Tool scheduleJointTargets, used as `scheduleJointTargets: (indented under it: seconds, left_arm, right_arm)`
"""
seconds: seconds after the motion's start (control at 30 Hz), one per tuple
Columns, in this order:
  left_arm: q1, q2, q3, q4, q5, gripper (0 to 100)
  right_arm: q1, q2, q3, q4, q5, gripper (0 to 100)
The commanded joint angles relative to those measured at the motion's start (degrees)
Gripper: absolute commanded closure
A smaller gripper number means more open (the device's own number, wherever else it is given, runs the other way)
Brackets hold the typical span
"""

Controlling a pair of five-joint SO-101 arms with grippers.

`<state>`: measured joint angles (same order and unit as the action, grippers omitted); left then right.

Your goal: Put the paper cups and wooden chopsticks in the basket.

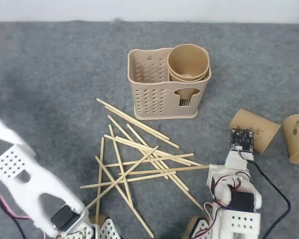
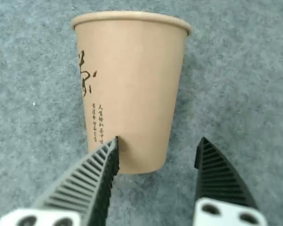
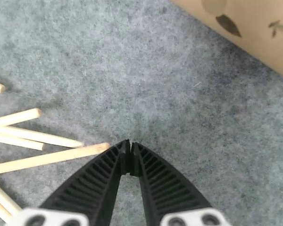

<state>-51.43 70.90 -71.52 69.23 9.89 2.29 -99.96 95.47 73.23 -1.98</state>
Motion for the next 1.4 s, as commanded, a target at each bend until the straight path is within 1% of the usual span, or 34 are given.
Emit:
scheduleJointTargets:
  seconds: [0.0,0.1,0.2,0.27,0.33,0.43,0.57,0.6,0.7,0.73,0.83,0.93,1.03,1.13,1.23,1.3,1.37]
  left_arm:
    - [1.32,6.15,0.48,6.51,-0.26,74]
    - [3.16,6.24,0.48,10.73,-0.09,74]
    - [4.48,6.42,0.92,11.60,0.00,75]
    - [4.84,6.42,1.01,12.13,0.00,78]
    - [5.36,6.42,0.66,14.33,0.00,82]
    - [6.51,5.89,-0.04,19.69,-0.18,84]
    - [6.95,6.07,-9.98,30.24,-0.26,84]
    - [6.68,5.98,-13.41,31.82,-0.18,84]
    - [3.69,5.80,-23.87,31.47,-0.18,84]
    - [2.46,5.54,-25.54,31.47,-0.18,84]
    - [-1.14,0.44,-24.48,31.21,-0.26,84]
    - [-4.66,-2.37,-24.75,29.27,-0.26,82]
    - [-8.26,-4.92,-24.66,23.91,0.00,78]
    - [-11.87,-5.71,-24.66,16.70,0.18,75]
    - [-14.68,-5.27,-24.66,8.62,0.18,75]
    - [-15.74,-4.84,-23.60,2.55,0.26,75]
    - [-16.53,-3.25,-21.32,-3.78,2.20,75]
  right_arm:
    - [0.57,-0.31,0.35,0.22,-0.44,99.1]
    - [0.57,-0.31,0.35,0.22,-0.44,99.1]
    - [0.66,-0.31,0.35,0.22,-0.44,99.1]
    - [0.75,-0.31,0.35,0.22,-0.44,99.1]
    - [0.75,-0.31,0.35,0.22,-0.44,99.1]
    - [0.75,-0.31,0.35,0.22,-0.44,99.1]
    - [0.75,-0.31,0.35,0.22,-0.44,99.1]
    - [0.75,-0.31,0.35,0.22,-0.44,99.1]
    - [0.75,-0.31,0.35,0.22,-0.44,99.1]
    - [0.75,-0.31,0.35,0.22,-0.44,99.1]
    - [0.75,-0.31,0.35,0.22,-0.44,99.1]
    - [0.75,-0.31,0.35,0.22,-0.44,99.1]
    - [0.75,-0.31,0.35,0.22,-0.44,99.1]
    - [0.75,-0.31,0.35,0.22,-0.44,99.1]
    - [0.75,-0.31,0.35,0.22,-0.44,99.1]
    - [0.75,-0.31,0.35,0.22,-0.44,99.1]
    - [0.75,-0.31,0.35,0.22,-0.44,99.1]
